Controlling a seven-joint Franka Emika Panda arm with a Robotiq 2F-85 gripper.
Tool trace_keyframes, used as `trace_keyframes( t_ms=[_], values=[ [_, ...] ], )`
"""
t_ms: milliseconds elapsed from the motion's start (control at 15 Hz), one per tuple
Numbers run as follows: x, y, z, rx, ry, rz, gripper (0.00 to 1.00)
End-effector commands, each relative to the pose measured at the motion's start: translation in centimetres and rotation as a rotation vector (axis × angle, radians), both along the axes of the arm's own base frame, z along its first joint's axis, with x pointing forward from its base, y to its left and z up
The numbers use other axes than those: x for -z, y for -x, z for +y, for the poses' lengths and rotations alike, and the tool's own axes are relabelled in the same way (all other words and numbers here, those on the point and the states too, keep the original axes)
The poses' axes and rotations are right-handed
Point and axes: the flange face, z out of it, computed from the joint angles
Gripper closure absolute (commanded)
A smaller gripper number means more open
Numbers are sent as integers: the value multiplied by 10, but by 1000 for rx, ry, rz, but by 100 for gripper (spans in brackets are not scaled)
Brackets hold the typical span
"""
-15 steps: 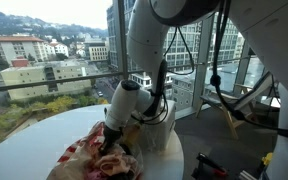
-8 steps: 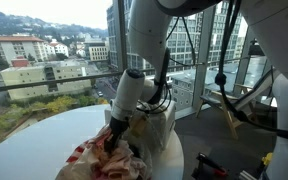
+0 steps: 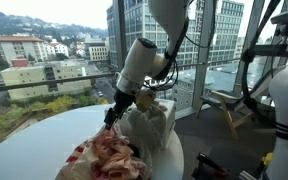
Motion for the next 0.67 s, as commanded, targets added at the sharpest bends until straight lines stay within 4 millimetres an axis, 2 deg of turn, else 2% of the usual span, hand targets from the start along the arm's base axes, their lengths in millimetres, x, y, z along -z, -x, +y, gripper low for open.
trace_keyframes(
  t_ms=[0, 200, 333, 400, 600],
  values=[
    [-29, 23, -30, 115, 42, -51, 0],
    [-33, 22, -67, 237, 125, -144, 1],
    [-28, 16, -93, 319, 198, -194, 0],
    [-24, 9, -103, 360, 236, -219, 0],
    [-29, 4, -124, 446, 304, -263, 0]
  ],
)
